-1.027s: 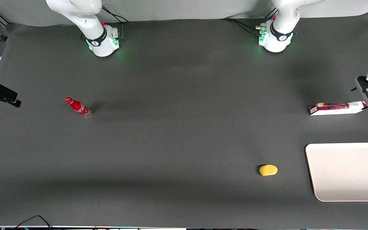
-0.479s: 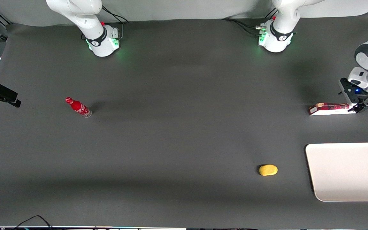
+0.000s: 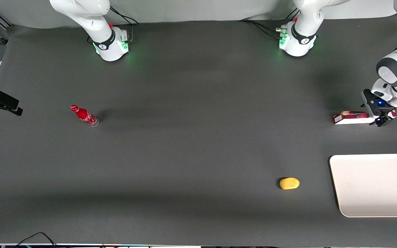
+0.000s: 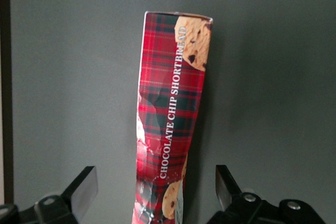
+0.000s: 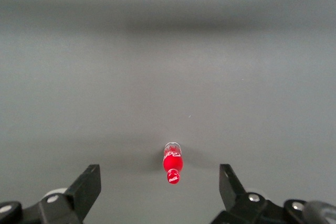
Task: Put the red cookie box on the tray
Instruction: 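Lower the open left gripper around the box's end, then close the left gripper on the box end and lift it upright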
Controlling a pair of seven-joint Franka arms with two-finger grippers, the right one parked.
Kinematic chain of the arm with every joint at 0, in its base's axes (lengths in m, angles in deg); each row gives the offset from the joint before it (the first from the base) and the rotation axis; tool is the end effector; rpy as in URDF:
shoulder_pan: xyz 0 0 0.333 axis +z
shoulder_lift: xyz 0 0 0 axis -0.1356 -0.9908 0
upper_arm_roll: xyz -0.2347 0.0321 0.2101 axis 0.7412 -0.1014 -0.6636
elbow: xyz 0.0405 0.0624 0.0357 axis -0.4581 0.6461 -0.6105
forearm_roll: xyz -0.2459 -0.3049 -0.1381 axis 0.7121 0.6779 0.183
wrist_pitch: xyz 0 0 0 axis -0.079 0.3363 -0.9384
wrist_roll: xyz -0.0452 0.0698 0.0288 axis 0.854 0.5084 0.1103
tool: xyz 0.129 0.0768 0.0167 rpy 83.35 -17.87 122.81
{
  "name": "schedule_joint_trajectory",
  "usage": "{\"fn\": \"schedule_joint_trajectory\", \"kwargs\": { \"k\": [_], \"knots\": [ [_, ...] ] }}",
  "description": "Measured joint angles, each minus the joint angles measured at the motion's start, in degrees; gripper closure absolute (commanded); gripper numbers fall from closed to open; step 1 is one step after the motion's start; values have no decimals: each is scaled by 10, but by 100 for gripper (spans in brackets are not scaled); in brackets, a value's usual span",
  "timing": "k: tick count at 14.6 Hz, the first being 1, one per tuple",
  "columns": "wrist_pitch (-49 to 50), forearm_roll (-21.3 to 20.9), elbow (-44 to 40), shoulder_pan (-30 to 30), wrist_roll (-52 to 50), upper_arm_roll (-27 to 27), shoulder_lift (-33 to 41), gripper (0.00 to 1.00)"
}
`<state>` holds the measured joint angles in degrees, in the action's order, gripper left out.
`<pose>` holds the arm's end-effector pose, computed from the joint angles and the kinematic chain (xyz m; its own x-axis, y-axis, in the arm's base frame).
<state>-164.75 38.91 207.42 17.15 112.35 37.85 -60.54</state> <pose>0.4646 0.2360 0.1747 0.1515 -0.9878 -0.0350 -0.9879 -0.1501 -0.0387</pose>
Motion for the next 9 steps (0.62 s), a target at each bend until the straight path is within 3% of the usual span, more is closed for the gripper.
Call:
{"fn": "schedule_joint_trajectory", "kwargs": {
  "k": [4, 7, 9],
  "knots": [
    [0, 13, -21, -1, 14, 0, -26, 0],
    [0, 95, -41, -4, 86, 0, -59, 0],
    [0, 117, -45, -8, 103, 1, -72, 5]
  ]
}}
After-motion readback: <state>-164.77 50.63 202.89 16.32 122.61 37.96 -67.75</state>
